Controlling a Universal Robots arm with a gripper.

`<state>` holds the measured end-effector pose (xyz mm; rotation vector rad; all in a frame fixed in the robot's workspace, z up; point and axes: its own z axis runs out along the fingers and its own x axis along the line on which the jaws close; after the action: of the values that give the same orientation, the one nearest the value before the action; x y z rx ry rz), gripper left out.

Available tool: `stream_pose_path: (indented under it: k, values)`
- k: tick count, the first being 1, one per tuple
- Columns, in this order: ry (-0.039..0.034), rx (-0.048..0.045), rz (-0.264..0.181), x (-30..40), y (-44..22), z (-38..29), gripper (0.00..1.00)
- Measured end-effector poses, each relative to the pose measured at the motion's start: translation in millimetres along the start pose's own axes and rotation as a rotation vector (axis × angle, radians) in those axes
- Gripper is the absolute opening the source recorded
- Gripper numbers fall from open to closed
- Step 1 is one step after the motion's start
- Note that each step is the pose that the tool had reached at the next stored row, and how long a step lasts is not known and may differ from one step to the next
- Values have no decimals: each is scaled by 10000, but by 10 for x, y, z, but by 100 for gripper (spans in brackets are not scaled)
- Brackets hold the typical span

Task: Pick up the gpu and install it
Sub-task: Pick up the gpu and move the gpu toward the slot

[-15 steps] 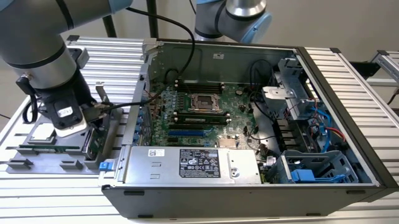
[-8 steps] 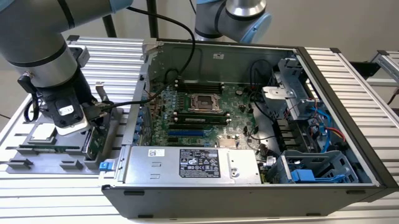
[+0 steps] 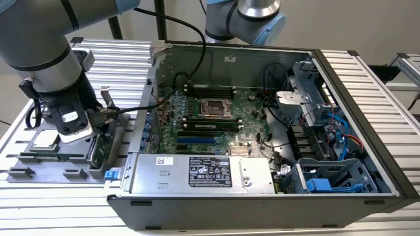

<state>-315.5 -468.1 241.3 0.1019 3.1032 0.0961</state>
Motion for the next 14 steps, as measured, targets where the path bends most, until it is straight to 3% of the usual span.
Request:
stream_pose_path:
  k: [14]
  values:
    - [3, -4, -66, 2, 0, 18, 100]
